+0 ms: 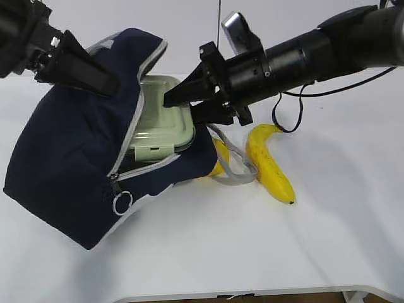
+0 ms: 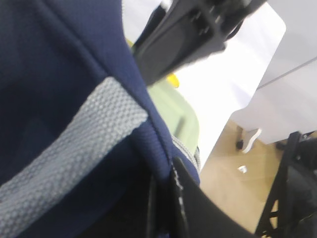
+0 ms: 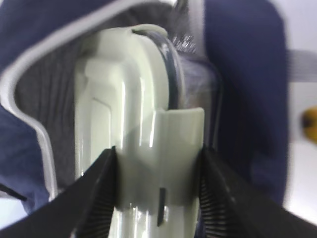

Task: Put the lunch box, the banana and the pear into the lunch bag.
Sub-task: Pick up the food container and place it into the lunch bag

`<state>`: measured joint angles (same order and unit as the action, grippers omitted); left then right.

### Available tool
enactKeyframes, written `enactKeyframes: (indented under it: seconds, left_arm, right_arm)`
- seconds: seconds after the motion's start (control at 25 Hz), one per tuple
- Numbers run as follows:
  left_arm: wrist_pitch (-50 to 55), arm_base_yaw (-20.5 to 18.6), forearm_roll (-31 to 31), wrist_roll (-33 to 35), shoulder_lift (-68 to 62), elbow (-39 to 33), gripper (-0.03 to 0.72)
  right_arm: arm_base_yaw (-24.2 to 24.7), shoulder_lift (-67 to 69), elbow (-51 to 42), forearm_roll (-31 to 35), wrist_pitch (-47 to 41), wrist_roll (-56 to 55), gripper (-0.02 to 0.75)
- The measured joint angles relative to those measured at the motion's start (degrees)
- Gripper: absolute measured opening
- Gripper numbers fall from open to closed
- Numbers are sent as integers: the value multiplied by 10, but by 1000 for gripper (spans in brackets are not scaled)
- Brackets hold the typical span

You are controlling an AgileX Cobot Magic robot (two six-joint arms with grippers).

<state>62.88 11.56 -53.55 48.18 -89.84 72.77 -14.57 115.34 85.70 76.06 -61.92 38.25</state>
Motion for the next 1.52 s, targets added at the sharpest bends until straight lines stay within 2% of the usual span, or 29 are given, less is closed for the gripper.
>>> enactKeyframes:
  seconds: [0.28,0.56,1.16,1.52]
  left_arm:
    - [-2,1,1,37,-24,1,-9]
    - [-8,1,2,41,-49,2,-9]
    - [-12,1,39,31,-61,5,-9]
    - [-14,4,38,29,-96,6,-10]
  right_arm:
    - [-35,35,5,19,44,24,379]
    - [-66,97,65,24,58,30,379]
    - [-68,126,90,-2,82,32,381]
    - [-68,126,90,-30,102,31,393]
